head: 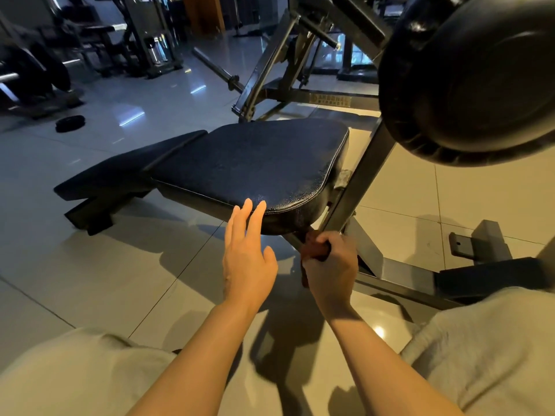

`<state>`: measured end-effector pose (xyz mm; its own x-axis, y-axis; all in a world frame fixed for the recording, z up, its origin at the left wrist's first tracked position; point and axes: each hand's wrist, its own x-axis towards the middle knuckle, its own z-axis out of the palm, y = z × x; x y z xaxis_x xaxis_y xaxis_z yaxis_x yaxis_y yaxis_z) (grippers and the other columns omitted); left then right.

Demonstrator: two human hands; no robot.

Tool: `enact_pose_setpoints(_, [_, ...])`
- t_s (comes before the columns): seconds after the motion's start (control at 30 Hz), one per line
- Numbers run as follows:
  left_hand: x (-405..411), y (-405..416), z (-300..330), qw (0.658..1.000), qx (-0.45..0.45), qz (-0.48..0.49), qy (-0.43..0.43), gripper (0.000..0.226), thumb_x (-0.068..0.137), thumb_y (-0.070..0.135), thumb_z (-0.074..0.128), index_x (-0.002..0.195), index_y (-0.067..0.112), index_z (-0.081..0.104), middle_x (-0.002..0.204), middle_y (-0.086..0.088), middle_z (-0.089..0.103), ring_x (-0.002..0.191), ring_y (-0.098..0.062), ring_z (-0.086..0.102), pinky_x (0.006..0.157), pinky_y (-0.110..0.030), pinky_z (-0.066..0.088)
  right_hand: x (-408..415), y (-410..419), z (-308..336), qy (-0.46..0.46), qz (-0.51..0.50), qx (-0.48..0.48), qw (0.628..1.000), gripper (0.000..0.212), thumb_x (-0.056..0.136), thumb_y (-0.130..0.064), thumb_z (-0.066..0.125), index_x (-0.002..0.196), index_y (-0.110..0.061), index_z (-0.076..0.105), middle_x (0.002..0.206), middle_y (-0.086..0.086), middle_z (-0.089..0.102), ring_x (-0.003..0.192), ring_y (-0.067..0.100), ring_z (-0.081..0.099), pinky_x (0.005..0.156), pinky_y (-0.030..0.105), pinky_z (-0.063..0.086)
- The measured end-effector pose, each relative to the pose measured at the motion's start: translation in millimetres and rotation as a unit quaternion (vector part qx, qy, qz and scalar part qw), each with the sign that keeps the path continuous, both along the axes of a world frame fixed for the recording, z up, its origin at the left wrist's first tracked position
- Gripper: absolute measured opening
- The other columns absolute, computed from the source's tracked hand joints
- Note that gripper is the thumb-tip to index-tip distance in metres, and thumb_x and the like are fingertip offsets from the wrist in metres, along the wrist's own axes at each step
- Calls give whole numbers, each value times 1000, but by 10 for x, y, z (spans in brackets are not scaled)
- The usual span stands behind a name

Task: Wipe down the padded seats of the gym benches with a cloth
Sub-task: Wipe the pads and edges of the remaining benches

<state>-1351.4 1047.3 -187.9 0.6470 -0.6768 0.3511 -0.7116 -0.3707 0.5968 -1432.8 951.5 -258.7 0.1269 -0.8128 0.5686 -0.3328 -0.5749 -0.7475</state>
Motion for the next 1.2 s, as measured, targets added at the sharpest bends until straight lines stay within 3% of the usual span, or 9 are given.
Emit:
enact_pose_setpoints(0.1, [-1, -5, 26, 1000, 7, -6, 10, 73, 91, -1, 52, 150, 32, 24, 160, 12, 9, 147, -9, -1, 94, -2, 5, 36, -38, 269, -67, -31, -8, 997, 46, 67, -2, 80, 108, -7, 61, 109, 18, 55, 95, 28, 58, 79, 30, 52])
enact_pose_setpoints(0.2, [-22, -6, 17, 1000, 9, -5, 18, 75, 90, -1, 53, 150, 32, 22, 161, 13, 7, 147, -8, -3, 97, -6, 10, 95, -93, 435, -27, 39, -33, 998, 42, 80, -11, 72, 119, -15, 57, 125, 11, 49, 110, 25, 53, 92, 30, 51])
enact_pose_setpoints(0.4, [-30, 15, 62, 1000, 22, -6, 21, 75, 91, 0, 52, 151, 32, 21, 161, 13, 6, 147, -8, -4, 102, -11, 15, 72, -11, -28, -5, -7, -26, 1000, 30, 65, 10, 75, 89, -3, 63, 87, 18, 58, 78, 32, 58, 64, 24, 47])
enact_pose_setpoints(0.53, [-16, -5, 53, 1000, 20, -1, 19, 75, 91, 0, 52, 151, 33, 21, 161, 13, 6, 148, -9, -3, 92, -4, 11, 159, 2, 263, -97, -49, 20, 994, 46, 69, -3, 79, 110, -5, 60, 113, 22, 54, 99, 33, 57, 82, 33, 54])
enact_pose_setpoints(0.67, [49, -3, 4, 1000, 13, 5, -2, 76, 89, -8, 49, 149, 33, 27, 160, 12, 14, 148, -10, 4, 85, 11, 7, 298, 35, 321, -46, -17, -39, 998, 22, 83, -6, 71, 104, -2, 65, 100, 10, 59, 94, 24, 58, 81, 17, 49])
enact_pose_setpoints(0.8, [114, 41, 42, 1000, 1, 3, 3, 74, 88, -11, 45, 145, 34, 35, 156, 13, 24, 145, -8, 11, 103, -12, 14, 313, 274, 224, 14, 97, -4, 995, 45, 71, -11, 78, 113, -4, 63, 112, 8, 52, 102, 13, 52, 82, 12, 46])
enact_pose_setpoints(1.0, [149, 52, 4, 1000, -25, 1, -3, 81, 82, -22, 40, 143, 31, 41, 153, 11, 31, 143, -10, 20, 84, 11, 14, 233, 3, 452, -136, -75, 22, 988, 26, 77, -4, 69, 102, -6, 64, 111, 18, 56, 99, 19, 53, 85, 11, 46])
enact_pose_setpoints(1.1, [159, 45, -22, 1000, -25, -5, 0, 83, 82, -23, 40, 144, 32, 39, 155, 12, 29, 144, -10, 17, 83, 12, 12, 254, 16, 463, -107, -2, -34, 994, 17, 81, 0, 63, 95, -8, 63, 102, 10, 58, 97, 11, 56, 82, 25, 53])
enact_pose_setpoints(1.2, [159, 43, -15, 1000, -19, -9, 0, 81, 84, -19, 42, 145, 34, 37, 156, 14, 25, 145, -7, 13, 96, 1, 13, 303, 144, 391, -45, 62, -77, 994, 15, 77, 2, 70, 90, -4, 66, 93, 0, 55, 89, -1, 49, 75, 14, 49])
